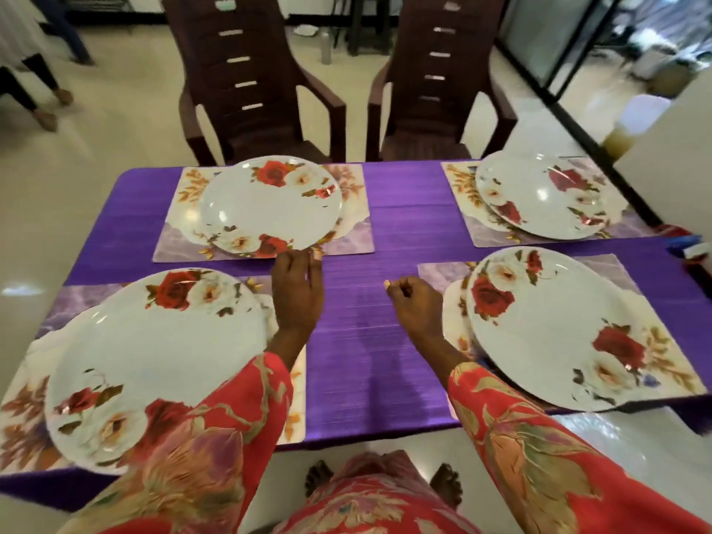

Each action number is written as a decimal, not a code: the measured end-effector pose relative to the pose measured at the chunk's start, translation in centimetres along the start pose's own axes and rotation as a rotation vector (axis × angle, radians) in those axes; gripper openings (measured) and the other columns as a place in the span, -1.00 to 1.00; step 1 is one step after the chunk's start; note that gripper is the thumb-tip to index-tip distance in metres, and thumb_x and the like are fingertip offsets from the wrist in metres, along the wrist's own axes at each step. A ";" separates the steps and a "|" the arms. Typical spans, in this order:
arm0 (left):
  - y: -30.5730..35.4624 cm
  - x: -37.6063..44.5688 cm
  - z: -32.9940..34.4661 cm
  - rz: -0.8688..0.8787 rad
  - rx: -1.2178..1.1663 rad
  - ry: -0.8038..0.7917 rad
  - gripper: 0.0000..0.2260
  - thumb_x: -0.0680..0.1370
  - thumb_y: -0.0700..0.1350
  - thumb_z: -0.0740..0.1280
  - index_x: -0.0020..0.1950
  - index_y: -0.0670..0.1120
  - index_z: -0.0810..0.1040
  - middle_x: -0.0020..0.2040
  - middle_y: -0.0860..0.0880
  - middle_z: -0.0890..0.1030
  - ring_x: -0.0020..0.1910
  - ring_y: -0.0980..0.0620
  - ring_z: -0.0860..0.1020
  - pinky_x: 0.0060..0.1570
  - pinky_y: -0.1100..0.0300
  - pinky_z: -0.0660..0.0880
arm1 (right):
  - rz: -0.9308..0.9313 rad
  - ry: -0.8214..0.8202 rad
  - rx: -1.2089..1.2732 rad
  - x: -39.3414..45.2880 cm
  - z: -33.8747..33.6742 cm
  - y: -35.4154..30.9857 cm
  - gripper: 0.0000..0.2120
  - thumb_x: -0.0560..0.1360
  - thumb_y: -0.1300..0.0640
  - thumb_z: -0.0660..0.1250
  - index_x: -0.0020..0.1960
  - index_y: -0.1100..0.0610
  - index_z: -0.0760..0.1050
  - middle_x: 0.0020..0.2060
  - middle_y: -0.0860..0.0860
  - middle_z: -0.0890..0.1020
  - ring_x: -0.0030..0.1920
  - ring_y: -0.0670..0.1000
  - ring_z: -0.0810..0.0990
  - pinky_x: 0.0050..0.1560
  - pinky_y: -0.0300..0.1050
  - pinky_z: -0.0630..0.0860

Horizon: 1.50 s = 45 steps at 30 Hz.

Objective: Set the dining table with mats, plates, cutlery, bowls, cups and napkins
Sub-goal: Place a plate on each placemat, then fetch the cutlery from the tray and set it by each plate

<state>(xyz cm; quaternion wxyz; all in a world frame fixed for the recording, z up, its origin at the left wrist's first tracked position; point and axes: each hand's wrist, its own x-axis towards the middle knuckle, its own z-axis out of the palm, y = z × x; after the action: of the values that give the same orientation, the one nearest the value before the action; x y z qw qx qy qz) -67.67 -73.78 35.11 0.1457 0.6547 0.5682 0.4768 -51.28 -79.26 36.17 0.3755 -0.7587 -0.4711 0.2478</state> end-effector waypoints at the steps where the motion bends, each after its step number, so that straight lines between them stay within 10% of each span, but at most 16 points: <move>1: 1.0 -0.2 1.4 0.048 0.000 -0.025 -0.71 0.58 -0.10 0.17 -0.06 -0.28 0.57 -0.10 -0.26 0.54 -0.09 -0.19 0.50 -0.04 0.06 0.44 | 0.003 0.029 0.000 0.4 -1.1 0.8 -0.79 0.51 0.10 0.34 -0.24 0.19 0.47 -0.29 0.09 0.55 -0.24 0.05 0.46 -0.23 -0.09 0.25; 19: 24.0 -8.2 23.4 0.203 0.024 -0.366 -0.69 0.53 0.00 0.18 -0.06 -0.17 0.62 -0.12 -0.20 0.61 -0.09 -0.25 0.55 -0.12 -0.04 0.44 | -0.053 0.374 -0.161 5.2 -26.3 18.9 -0.87 0.53 0.23 0.27 -0.09 0.31 0.51 -0.14 0.22 0.59 -0.06 0.22 0.53 -0.12 -0.06 0.30; 35: 37.8 -16.0 36.9 0.421 -0.093 -0.570 -0.55 0.58 0.05 0.02 0.01 -0.24 0.58 -0.05 -0.23 0.60 -0.08 -0.23 0.55 -0.14 -0.03 0.49 | 0.238 0.483 -0.318 2.9 -41.5 32.0 -0.57 0.50 -0.01 0.07 -0.05 0.30 0.55 -0.10 0.26 0.57 -0.01 0.26 0.51 0.02 0.05 0.40; 45: 47.4 -24.0 47.7 0.443 -0.246 -0.867 -0.51 0.55 0.09 0.01 0.20 -0.23 0.50 0.11 -0.20 0.57 0.09 -0.23 0.51 0.05 -0.04 0.44 | 0.439 0.608 -0.377 -0.4 -51.2 40.3 -0.76 0.56 0.12 0.21 -0.02 0.26 0.56 -0.08 0.20 0.58 0.00 0.20 0.50 -0.03 -0.04 0.39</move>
<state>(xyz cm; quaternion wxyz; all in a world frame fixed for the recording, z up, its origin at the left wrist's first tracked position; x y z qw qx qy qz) 1.07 -93.00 34.90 0.3400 0.8754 0.2422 0.2438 7.19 -107.88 34.24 0.2902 -0.9351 -0.2032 -0.0038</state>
